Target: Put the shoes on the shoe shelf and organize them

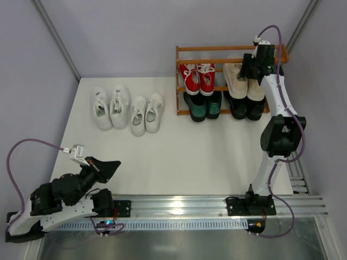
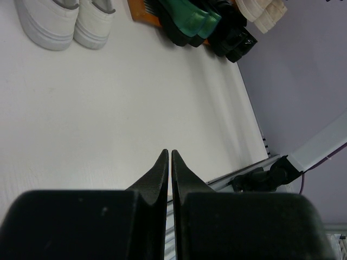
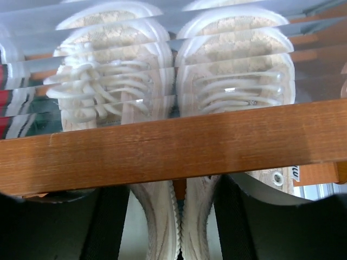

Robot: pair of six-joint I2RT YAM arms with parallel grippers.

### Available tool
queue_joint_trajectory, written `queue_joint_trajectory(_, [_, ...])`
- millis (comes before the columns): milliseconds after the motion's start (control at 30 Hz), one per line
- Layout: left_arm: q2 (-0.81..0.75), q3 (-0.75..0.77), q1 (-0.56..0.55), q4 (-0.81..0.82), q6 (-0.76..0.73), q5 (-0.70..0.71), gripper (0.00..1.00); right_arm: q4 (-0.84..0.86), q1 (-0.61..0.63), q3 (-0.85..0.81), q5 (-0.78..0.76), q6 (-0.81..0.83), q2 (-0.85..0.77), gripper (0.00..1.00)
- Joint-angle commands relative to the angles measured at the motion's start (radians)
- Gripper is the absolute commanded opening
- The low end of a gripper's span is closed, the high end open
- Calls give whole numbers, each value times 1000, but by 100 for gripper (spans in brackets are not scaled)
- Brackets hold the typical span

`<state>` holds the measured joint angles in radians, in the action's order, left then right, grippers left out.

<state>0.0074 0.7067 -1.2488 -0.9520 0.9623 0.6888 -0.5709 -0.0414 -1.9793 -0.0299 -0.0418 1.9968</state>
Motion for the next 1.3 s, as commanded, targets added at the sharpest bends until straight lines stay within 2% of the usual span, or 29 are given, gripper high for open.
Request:
queue_joint_trajectory(0, [-37, 22, 2, -1, 0, 28, 0, 178, 8, 22, 12, -44, -61, 61])
queue_joint_trajectory(133, [-40, 23, 2, -1, 0, 28, 0, 183, 8, 49, 8, -49, -99, 64])
queue_joint_trajectory(267, [-41, 23, 2, -1, 1, 29, 0, 241, 8, 161, 4, -69, -182, 68])
queue_joint_trajectory(400, [-40, 25, 2, -1, -2, 32, 0, 293, 8, 255, -2, -89, -292, 69])
queue_joint_trajectory(633, [-17, 39, 2, 7, -8, 44, 0, 241, 21, 430, -13, -185, -478, 69])
queue_joint_trajectory(700, [-11, 57, 2, 6, -13, 46, 1, 262, 41, 552, -31, -199, -554, 70])
queue_joint_trajectory(767, [28, 69, 2, -1, -17, 48, 5, 305, 157, 707, -65, -185, -709, 73])
queue_joint_trajectory(800, [43, 74, 2, -4, -17, 48, 14, 334, 197, 749, -70, -172, -766, 75])
queue_joint_trajectory(867, [54, 83, 2, -10, -17, 51, 22, 348, 309, 838, -107, -153, -874, 77])
queue_joint_trajectory(900, [63, 85, 2, -8, -17, 54, 38, 345, 416, 852, -105, -148, -892, 77])
queue_joint_trajectory(967, [72, 89, 2, -13, -14, 58, 56, 342, 526, 870, -131, -161, -905, 80])
queue_joint_trajectory(1000, [72, 92, 2, -14, -10, 58, 69, 344, 569, 870, -134, -167, -894, 80])
queue_joint_trajectory(1033, [77, 94, 2, -14, -8, 60, 74, 350, 640, 867, -140, -176, -877, 81])
queue_joint_trajectory(1100, [78, 97, 2, -22, 4, 61, 84, 387, 690, 852, -145, -196, -799, 82])
queue_joint_trajectory(1200, [74, 100, 2, -42, 22, 64, 96, 376, 773, 763, -145, -202, -634, 82])
queue_joint_trajectory(1267, [62, 100, 2, -51, 35, 63, 99, 376, 829, 670, -149, -201, -540, 82])
